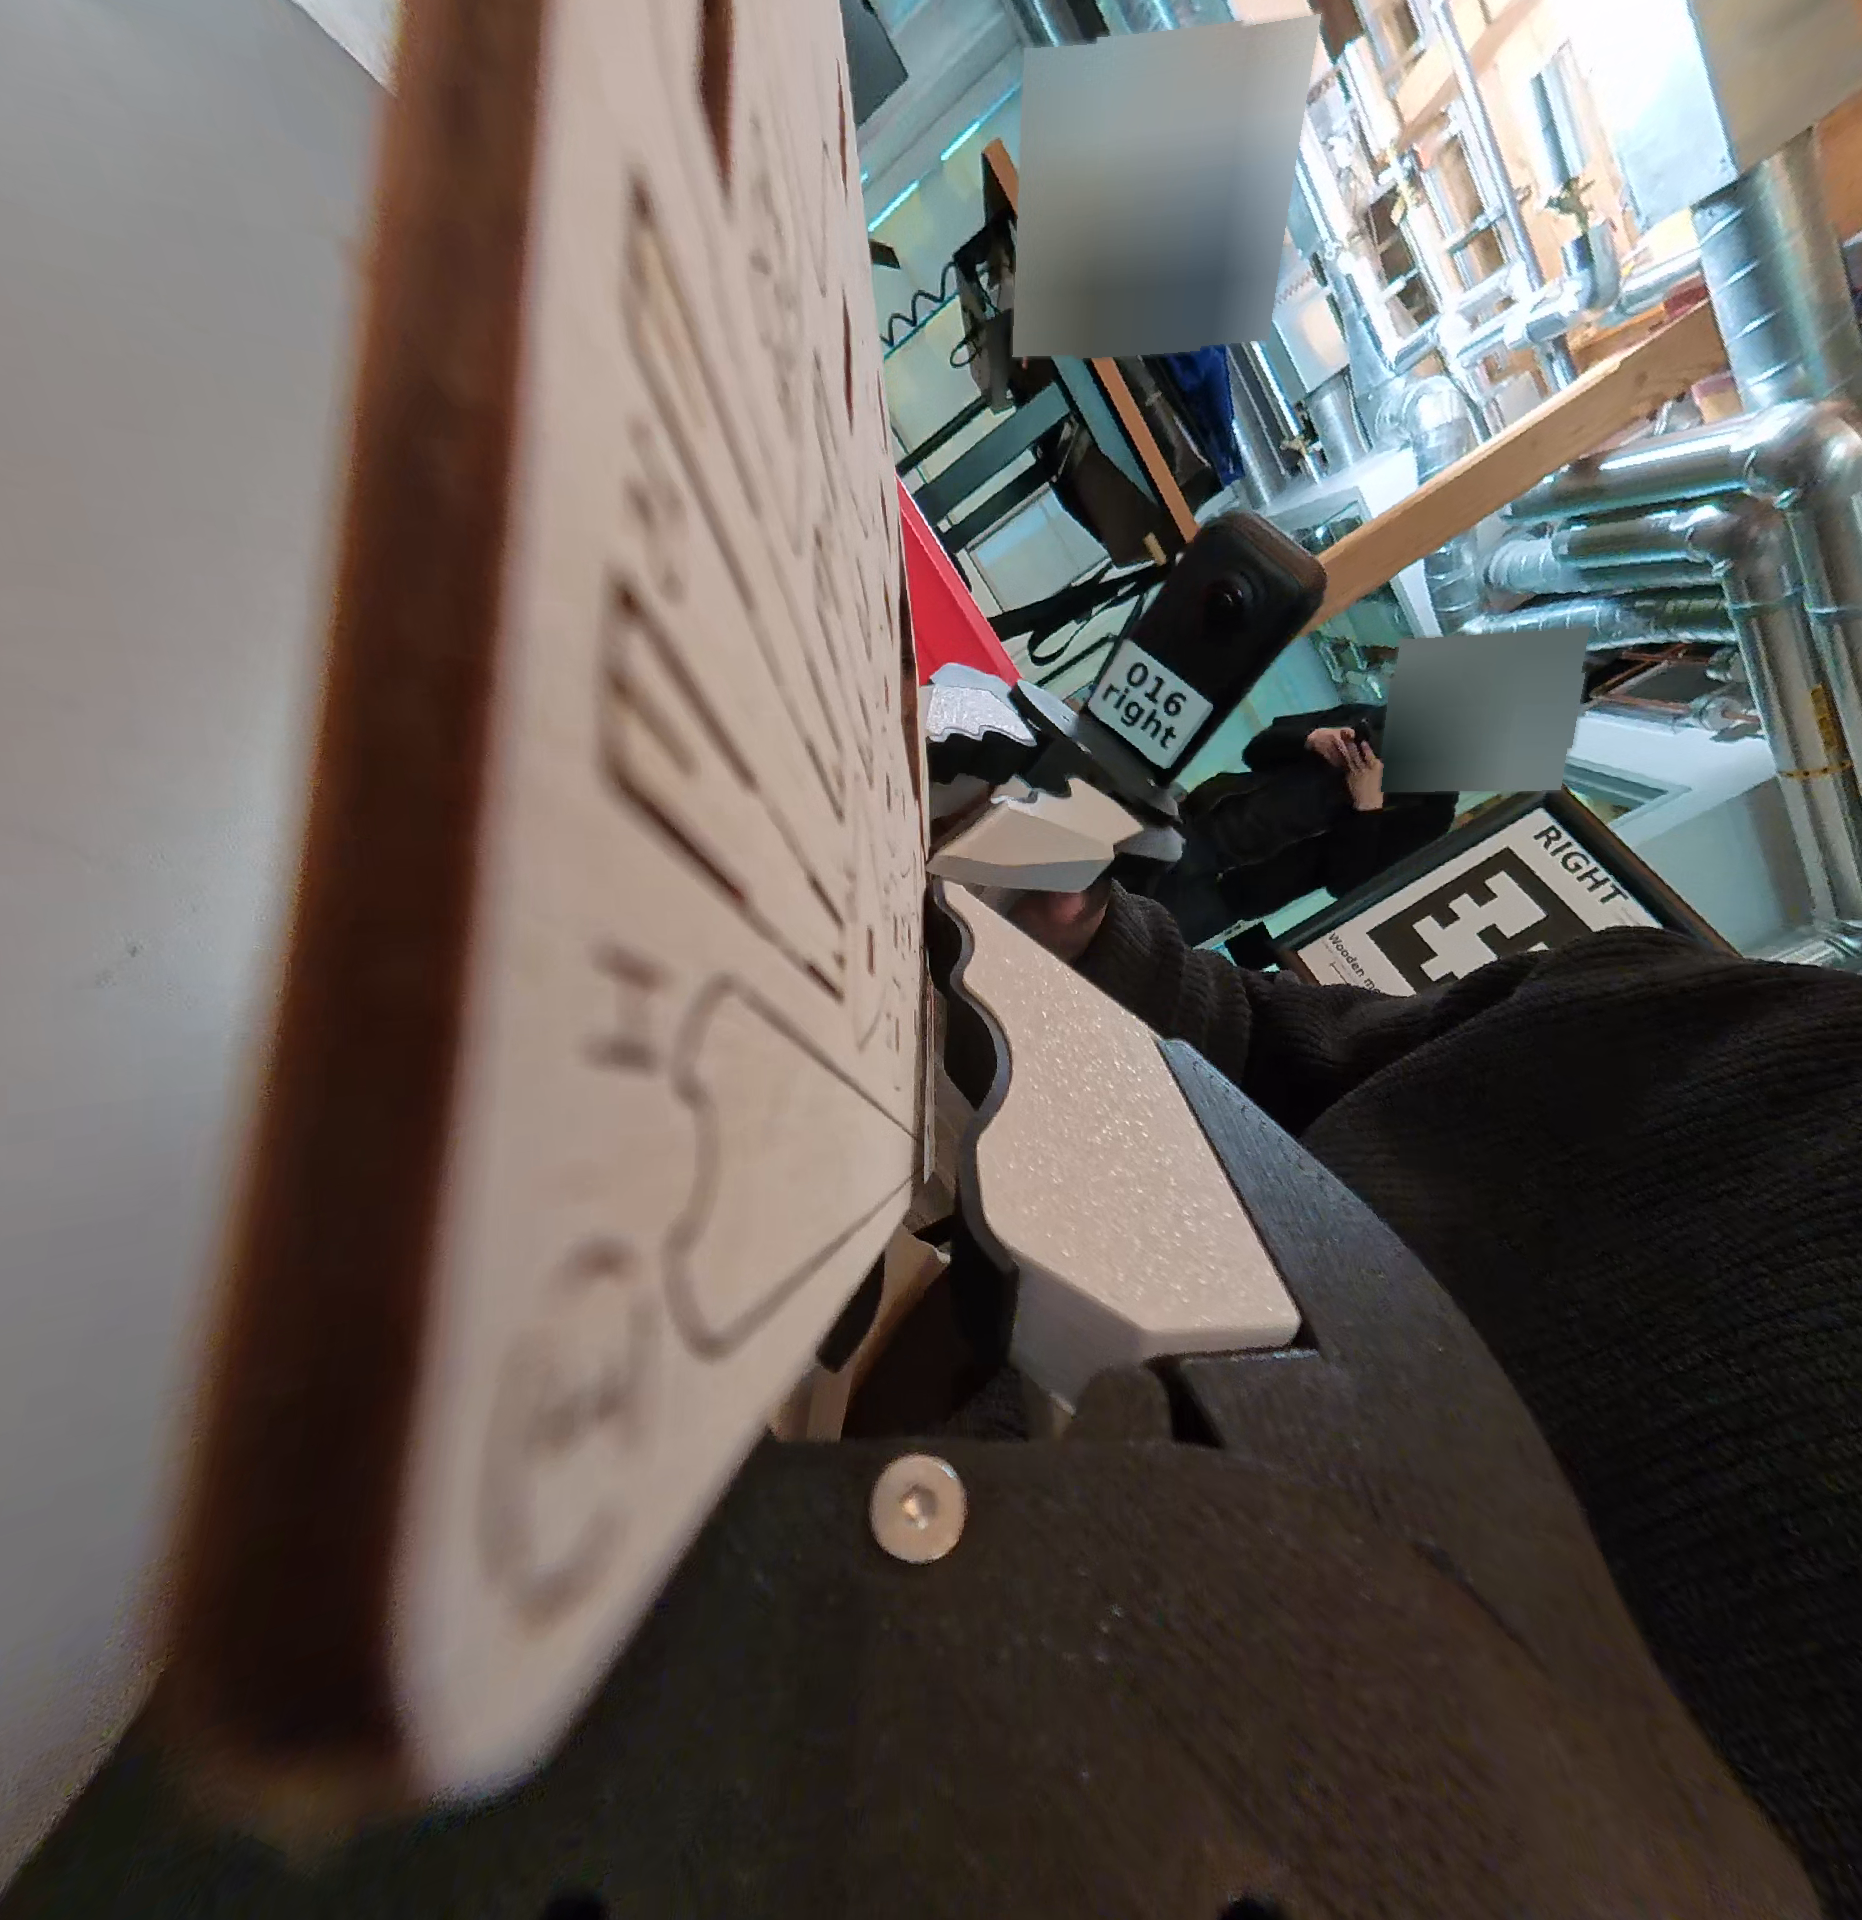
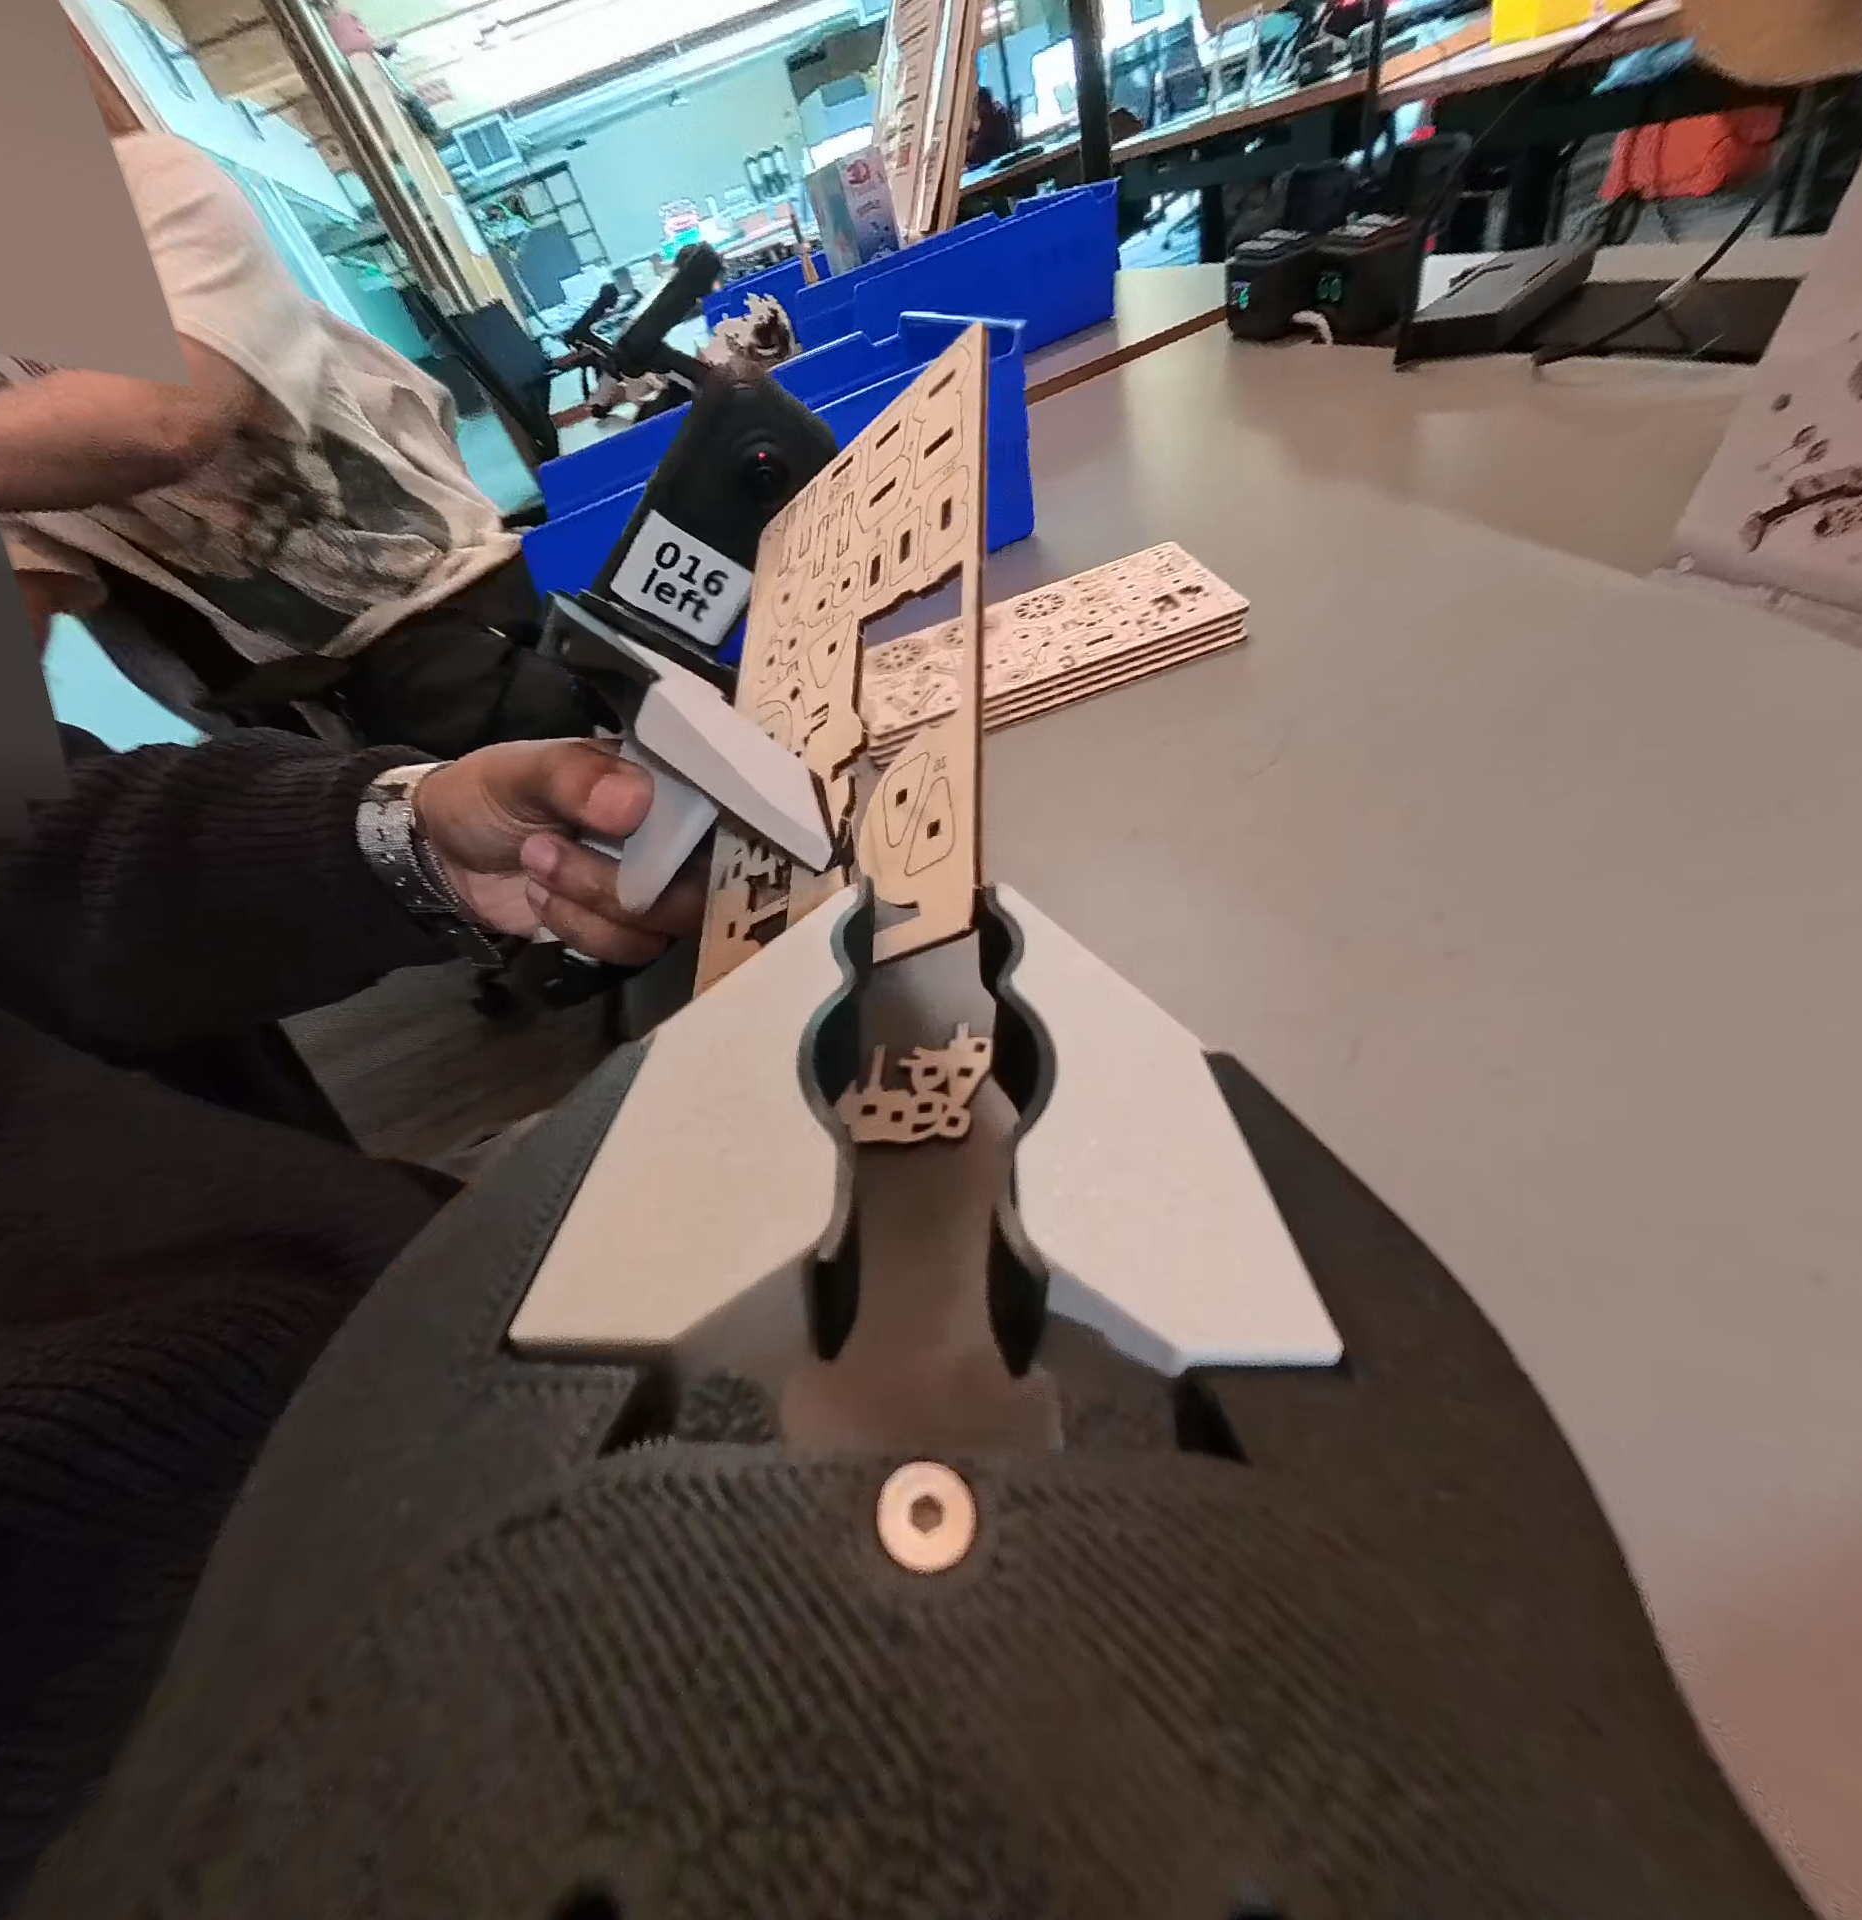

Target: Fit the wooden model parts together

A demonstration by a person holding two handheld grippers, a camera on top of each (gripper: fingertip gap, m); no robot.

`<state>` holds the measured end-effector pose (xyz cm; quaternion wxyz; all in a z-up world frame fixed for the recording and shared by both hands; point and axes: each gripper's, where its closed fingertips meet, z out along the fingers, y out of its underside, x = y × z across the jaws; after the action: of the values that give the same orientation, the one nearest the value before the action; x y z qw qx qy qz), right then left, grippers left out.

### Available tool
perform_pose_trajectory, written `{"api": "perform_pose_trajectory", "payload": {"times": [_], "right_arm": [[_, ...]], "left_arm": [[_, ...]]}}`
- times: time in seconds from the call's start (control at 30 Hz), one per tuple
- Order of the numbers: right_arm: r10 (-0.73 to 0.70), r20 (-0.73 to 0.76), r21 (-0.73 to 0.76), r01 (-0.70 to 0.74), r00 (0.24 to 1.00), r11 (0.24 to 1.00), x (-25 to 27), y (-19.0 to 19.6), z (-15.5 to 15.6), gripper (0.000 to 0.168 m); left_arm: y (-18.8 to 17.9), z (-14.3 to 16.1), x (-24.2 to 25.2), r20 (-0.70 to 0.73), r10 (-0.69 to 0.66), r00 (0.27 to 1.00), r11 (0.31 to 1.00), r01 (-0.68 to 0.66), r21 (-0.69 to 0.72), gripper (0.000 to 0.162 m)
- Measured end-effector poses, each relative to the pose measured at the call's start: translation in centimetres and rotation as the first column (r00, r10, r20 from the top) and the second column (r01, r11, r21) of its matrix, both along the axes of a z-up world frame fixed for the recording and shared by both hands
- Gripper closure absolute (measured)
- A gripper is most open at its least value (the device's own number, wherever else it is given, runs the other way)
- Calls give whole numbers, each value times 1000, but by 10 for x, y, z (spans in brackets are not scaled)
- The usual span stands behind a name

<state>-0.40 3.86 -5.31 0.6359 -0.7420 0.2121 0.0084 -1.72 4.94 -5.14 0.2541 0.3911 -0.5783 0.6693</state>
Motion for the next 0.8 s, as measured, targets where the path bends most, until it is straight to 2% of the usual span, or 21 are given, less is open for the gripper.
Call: {"api": "perform_pose_trajectory", "payload": {"times": [0.07, 0.17, 0.27, 0.37, 0.6, 0.67, 0.8], "right_arm": [[38, -71, 43, -35, 997, 998, -2, 0, 4, 153], [99, -178, 146, -74, 979, 987, -5, 0, 15, 160], [109, -233, 222, -56, 966, 973, -3, -1, 23, 167], [97, -275, 285, -15, 957, 958, 4, -6, 30, 167], [75, -356, 395, 77, 931, 916, 19, -18, 40, 168], [78, -358, 382, 69, 930, 922, 17, -17, 37, 168], [126, -404, 402, 52, 906, 914, 14, -14, 33, 167]], "left_arm": [[0, 2, -1, 8, -5, 1000, 1000, 5, -10, 162], [3, 3, 5, 3, 31, 1000, 999, -31, -16, 145], [7, 3, 11, -22, 62, 998, 997, -63, -38, 130], [13, 8, 15, -50, 82, 995, 992, -86, -87, 127], [17, 10, 19, -63, 111, 992, 986, -117, -115, 127], [20, 11, 22, -44, 140, 989, 984, -144, -110, 146], [25, 25, 18, -7, 117, 993, 976, -116, -184, 160]]}}
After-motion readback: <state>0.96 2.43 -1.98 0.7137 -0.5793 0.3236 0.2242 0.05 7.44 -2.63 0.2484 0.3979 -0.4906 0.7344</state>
